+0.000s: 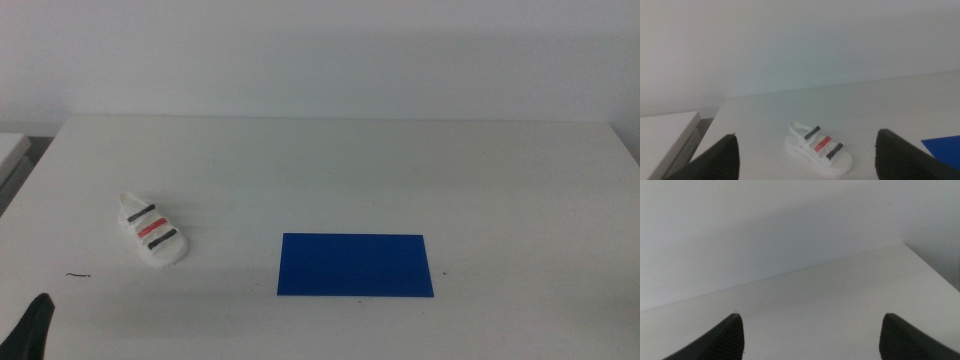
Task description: Use one arm to grab the shoe from the table and place it on the mat.
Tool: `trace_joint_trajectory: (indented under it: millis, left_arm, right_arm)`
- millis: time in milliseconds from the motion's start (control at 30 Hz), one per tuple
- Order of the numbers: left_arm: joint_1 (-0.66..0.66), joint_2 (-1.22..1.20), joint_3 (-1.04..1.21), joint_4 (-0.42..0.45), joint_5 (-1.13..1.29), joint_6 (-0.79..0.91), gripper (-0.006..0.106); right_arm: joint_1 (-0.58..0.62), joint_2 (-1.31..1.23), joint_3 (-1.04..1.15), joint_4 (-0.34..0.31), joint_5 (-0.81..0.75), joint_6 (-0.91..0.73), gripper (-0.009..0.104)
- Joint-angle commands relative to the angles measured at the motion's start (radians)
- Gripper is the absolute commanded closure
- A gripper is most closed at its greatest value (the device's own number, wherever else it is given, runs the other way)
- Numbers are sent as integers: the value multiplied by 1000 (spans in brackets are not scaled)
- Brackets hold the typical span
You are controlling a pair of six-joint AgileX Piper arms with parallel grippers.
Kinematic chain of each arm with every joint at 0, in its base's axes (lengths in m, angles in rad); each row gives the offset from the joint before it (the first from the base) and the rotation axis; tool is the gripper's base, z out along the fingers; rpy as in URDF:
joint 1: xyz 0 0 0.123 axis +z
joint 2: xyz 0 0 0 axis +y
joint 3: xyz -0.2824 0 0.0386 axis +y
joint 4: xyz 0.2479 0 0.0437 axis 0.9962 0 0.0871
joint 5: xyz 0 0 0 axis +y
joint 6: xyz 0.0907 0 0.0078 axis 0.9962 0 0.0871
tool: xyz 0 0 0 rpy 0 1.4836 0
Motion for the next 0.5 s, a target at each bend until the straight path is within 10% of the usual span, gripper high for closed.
trace_joint_trajectory:
  millis: [0,467]
  left_arm:
    - [-1,21,-23,-5,1,-22,9]
    - [68,923,-906,-46,718,-448,9]
  right_arm:
    - [2,-5,2,-6,-6,-3,16]
    - [2,-5,2,-6,-6,-3,16]
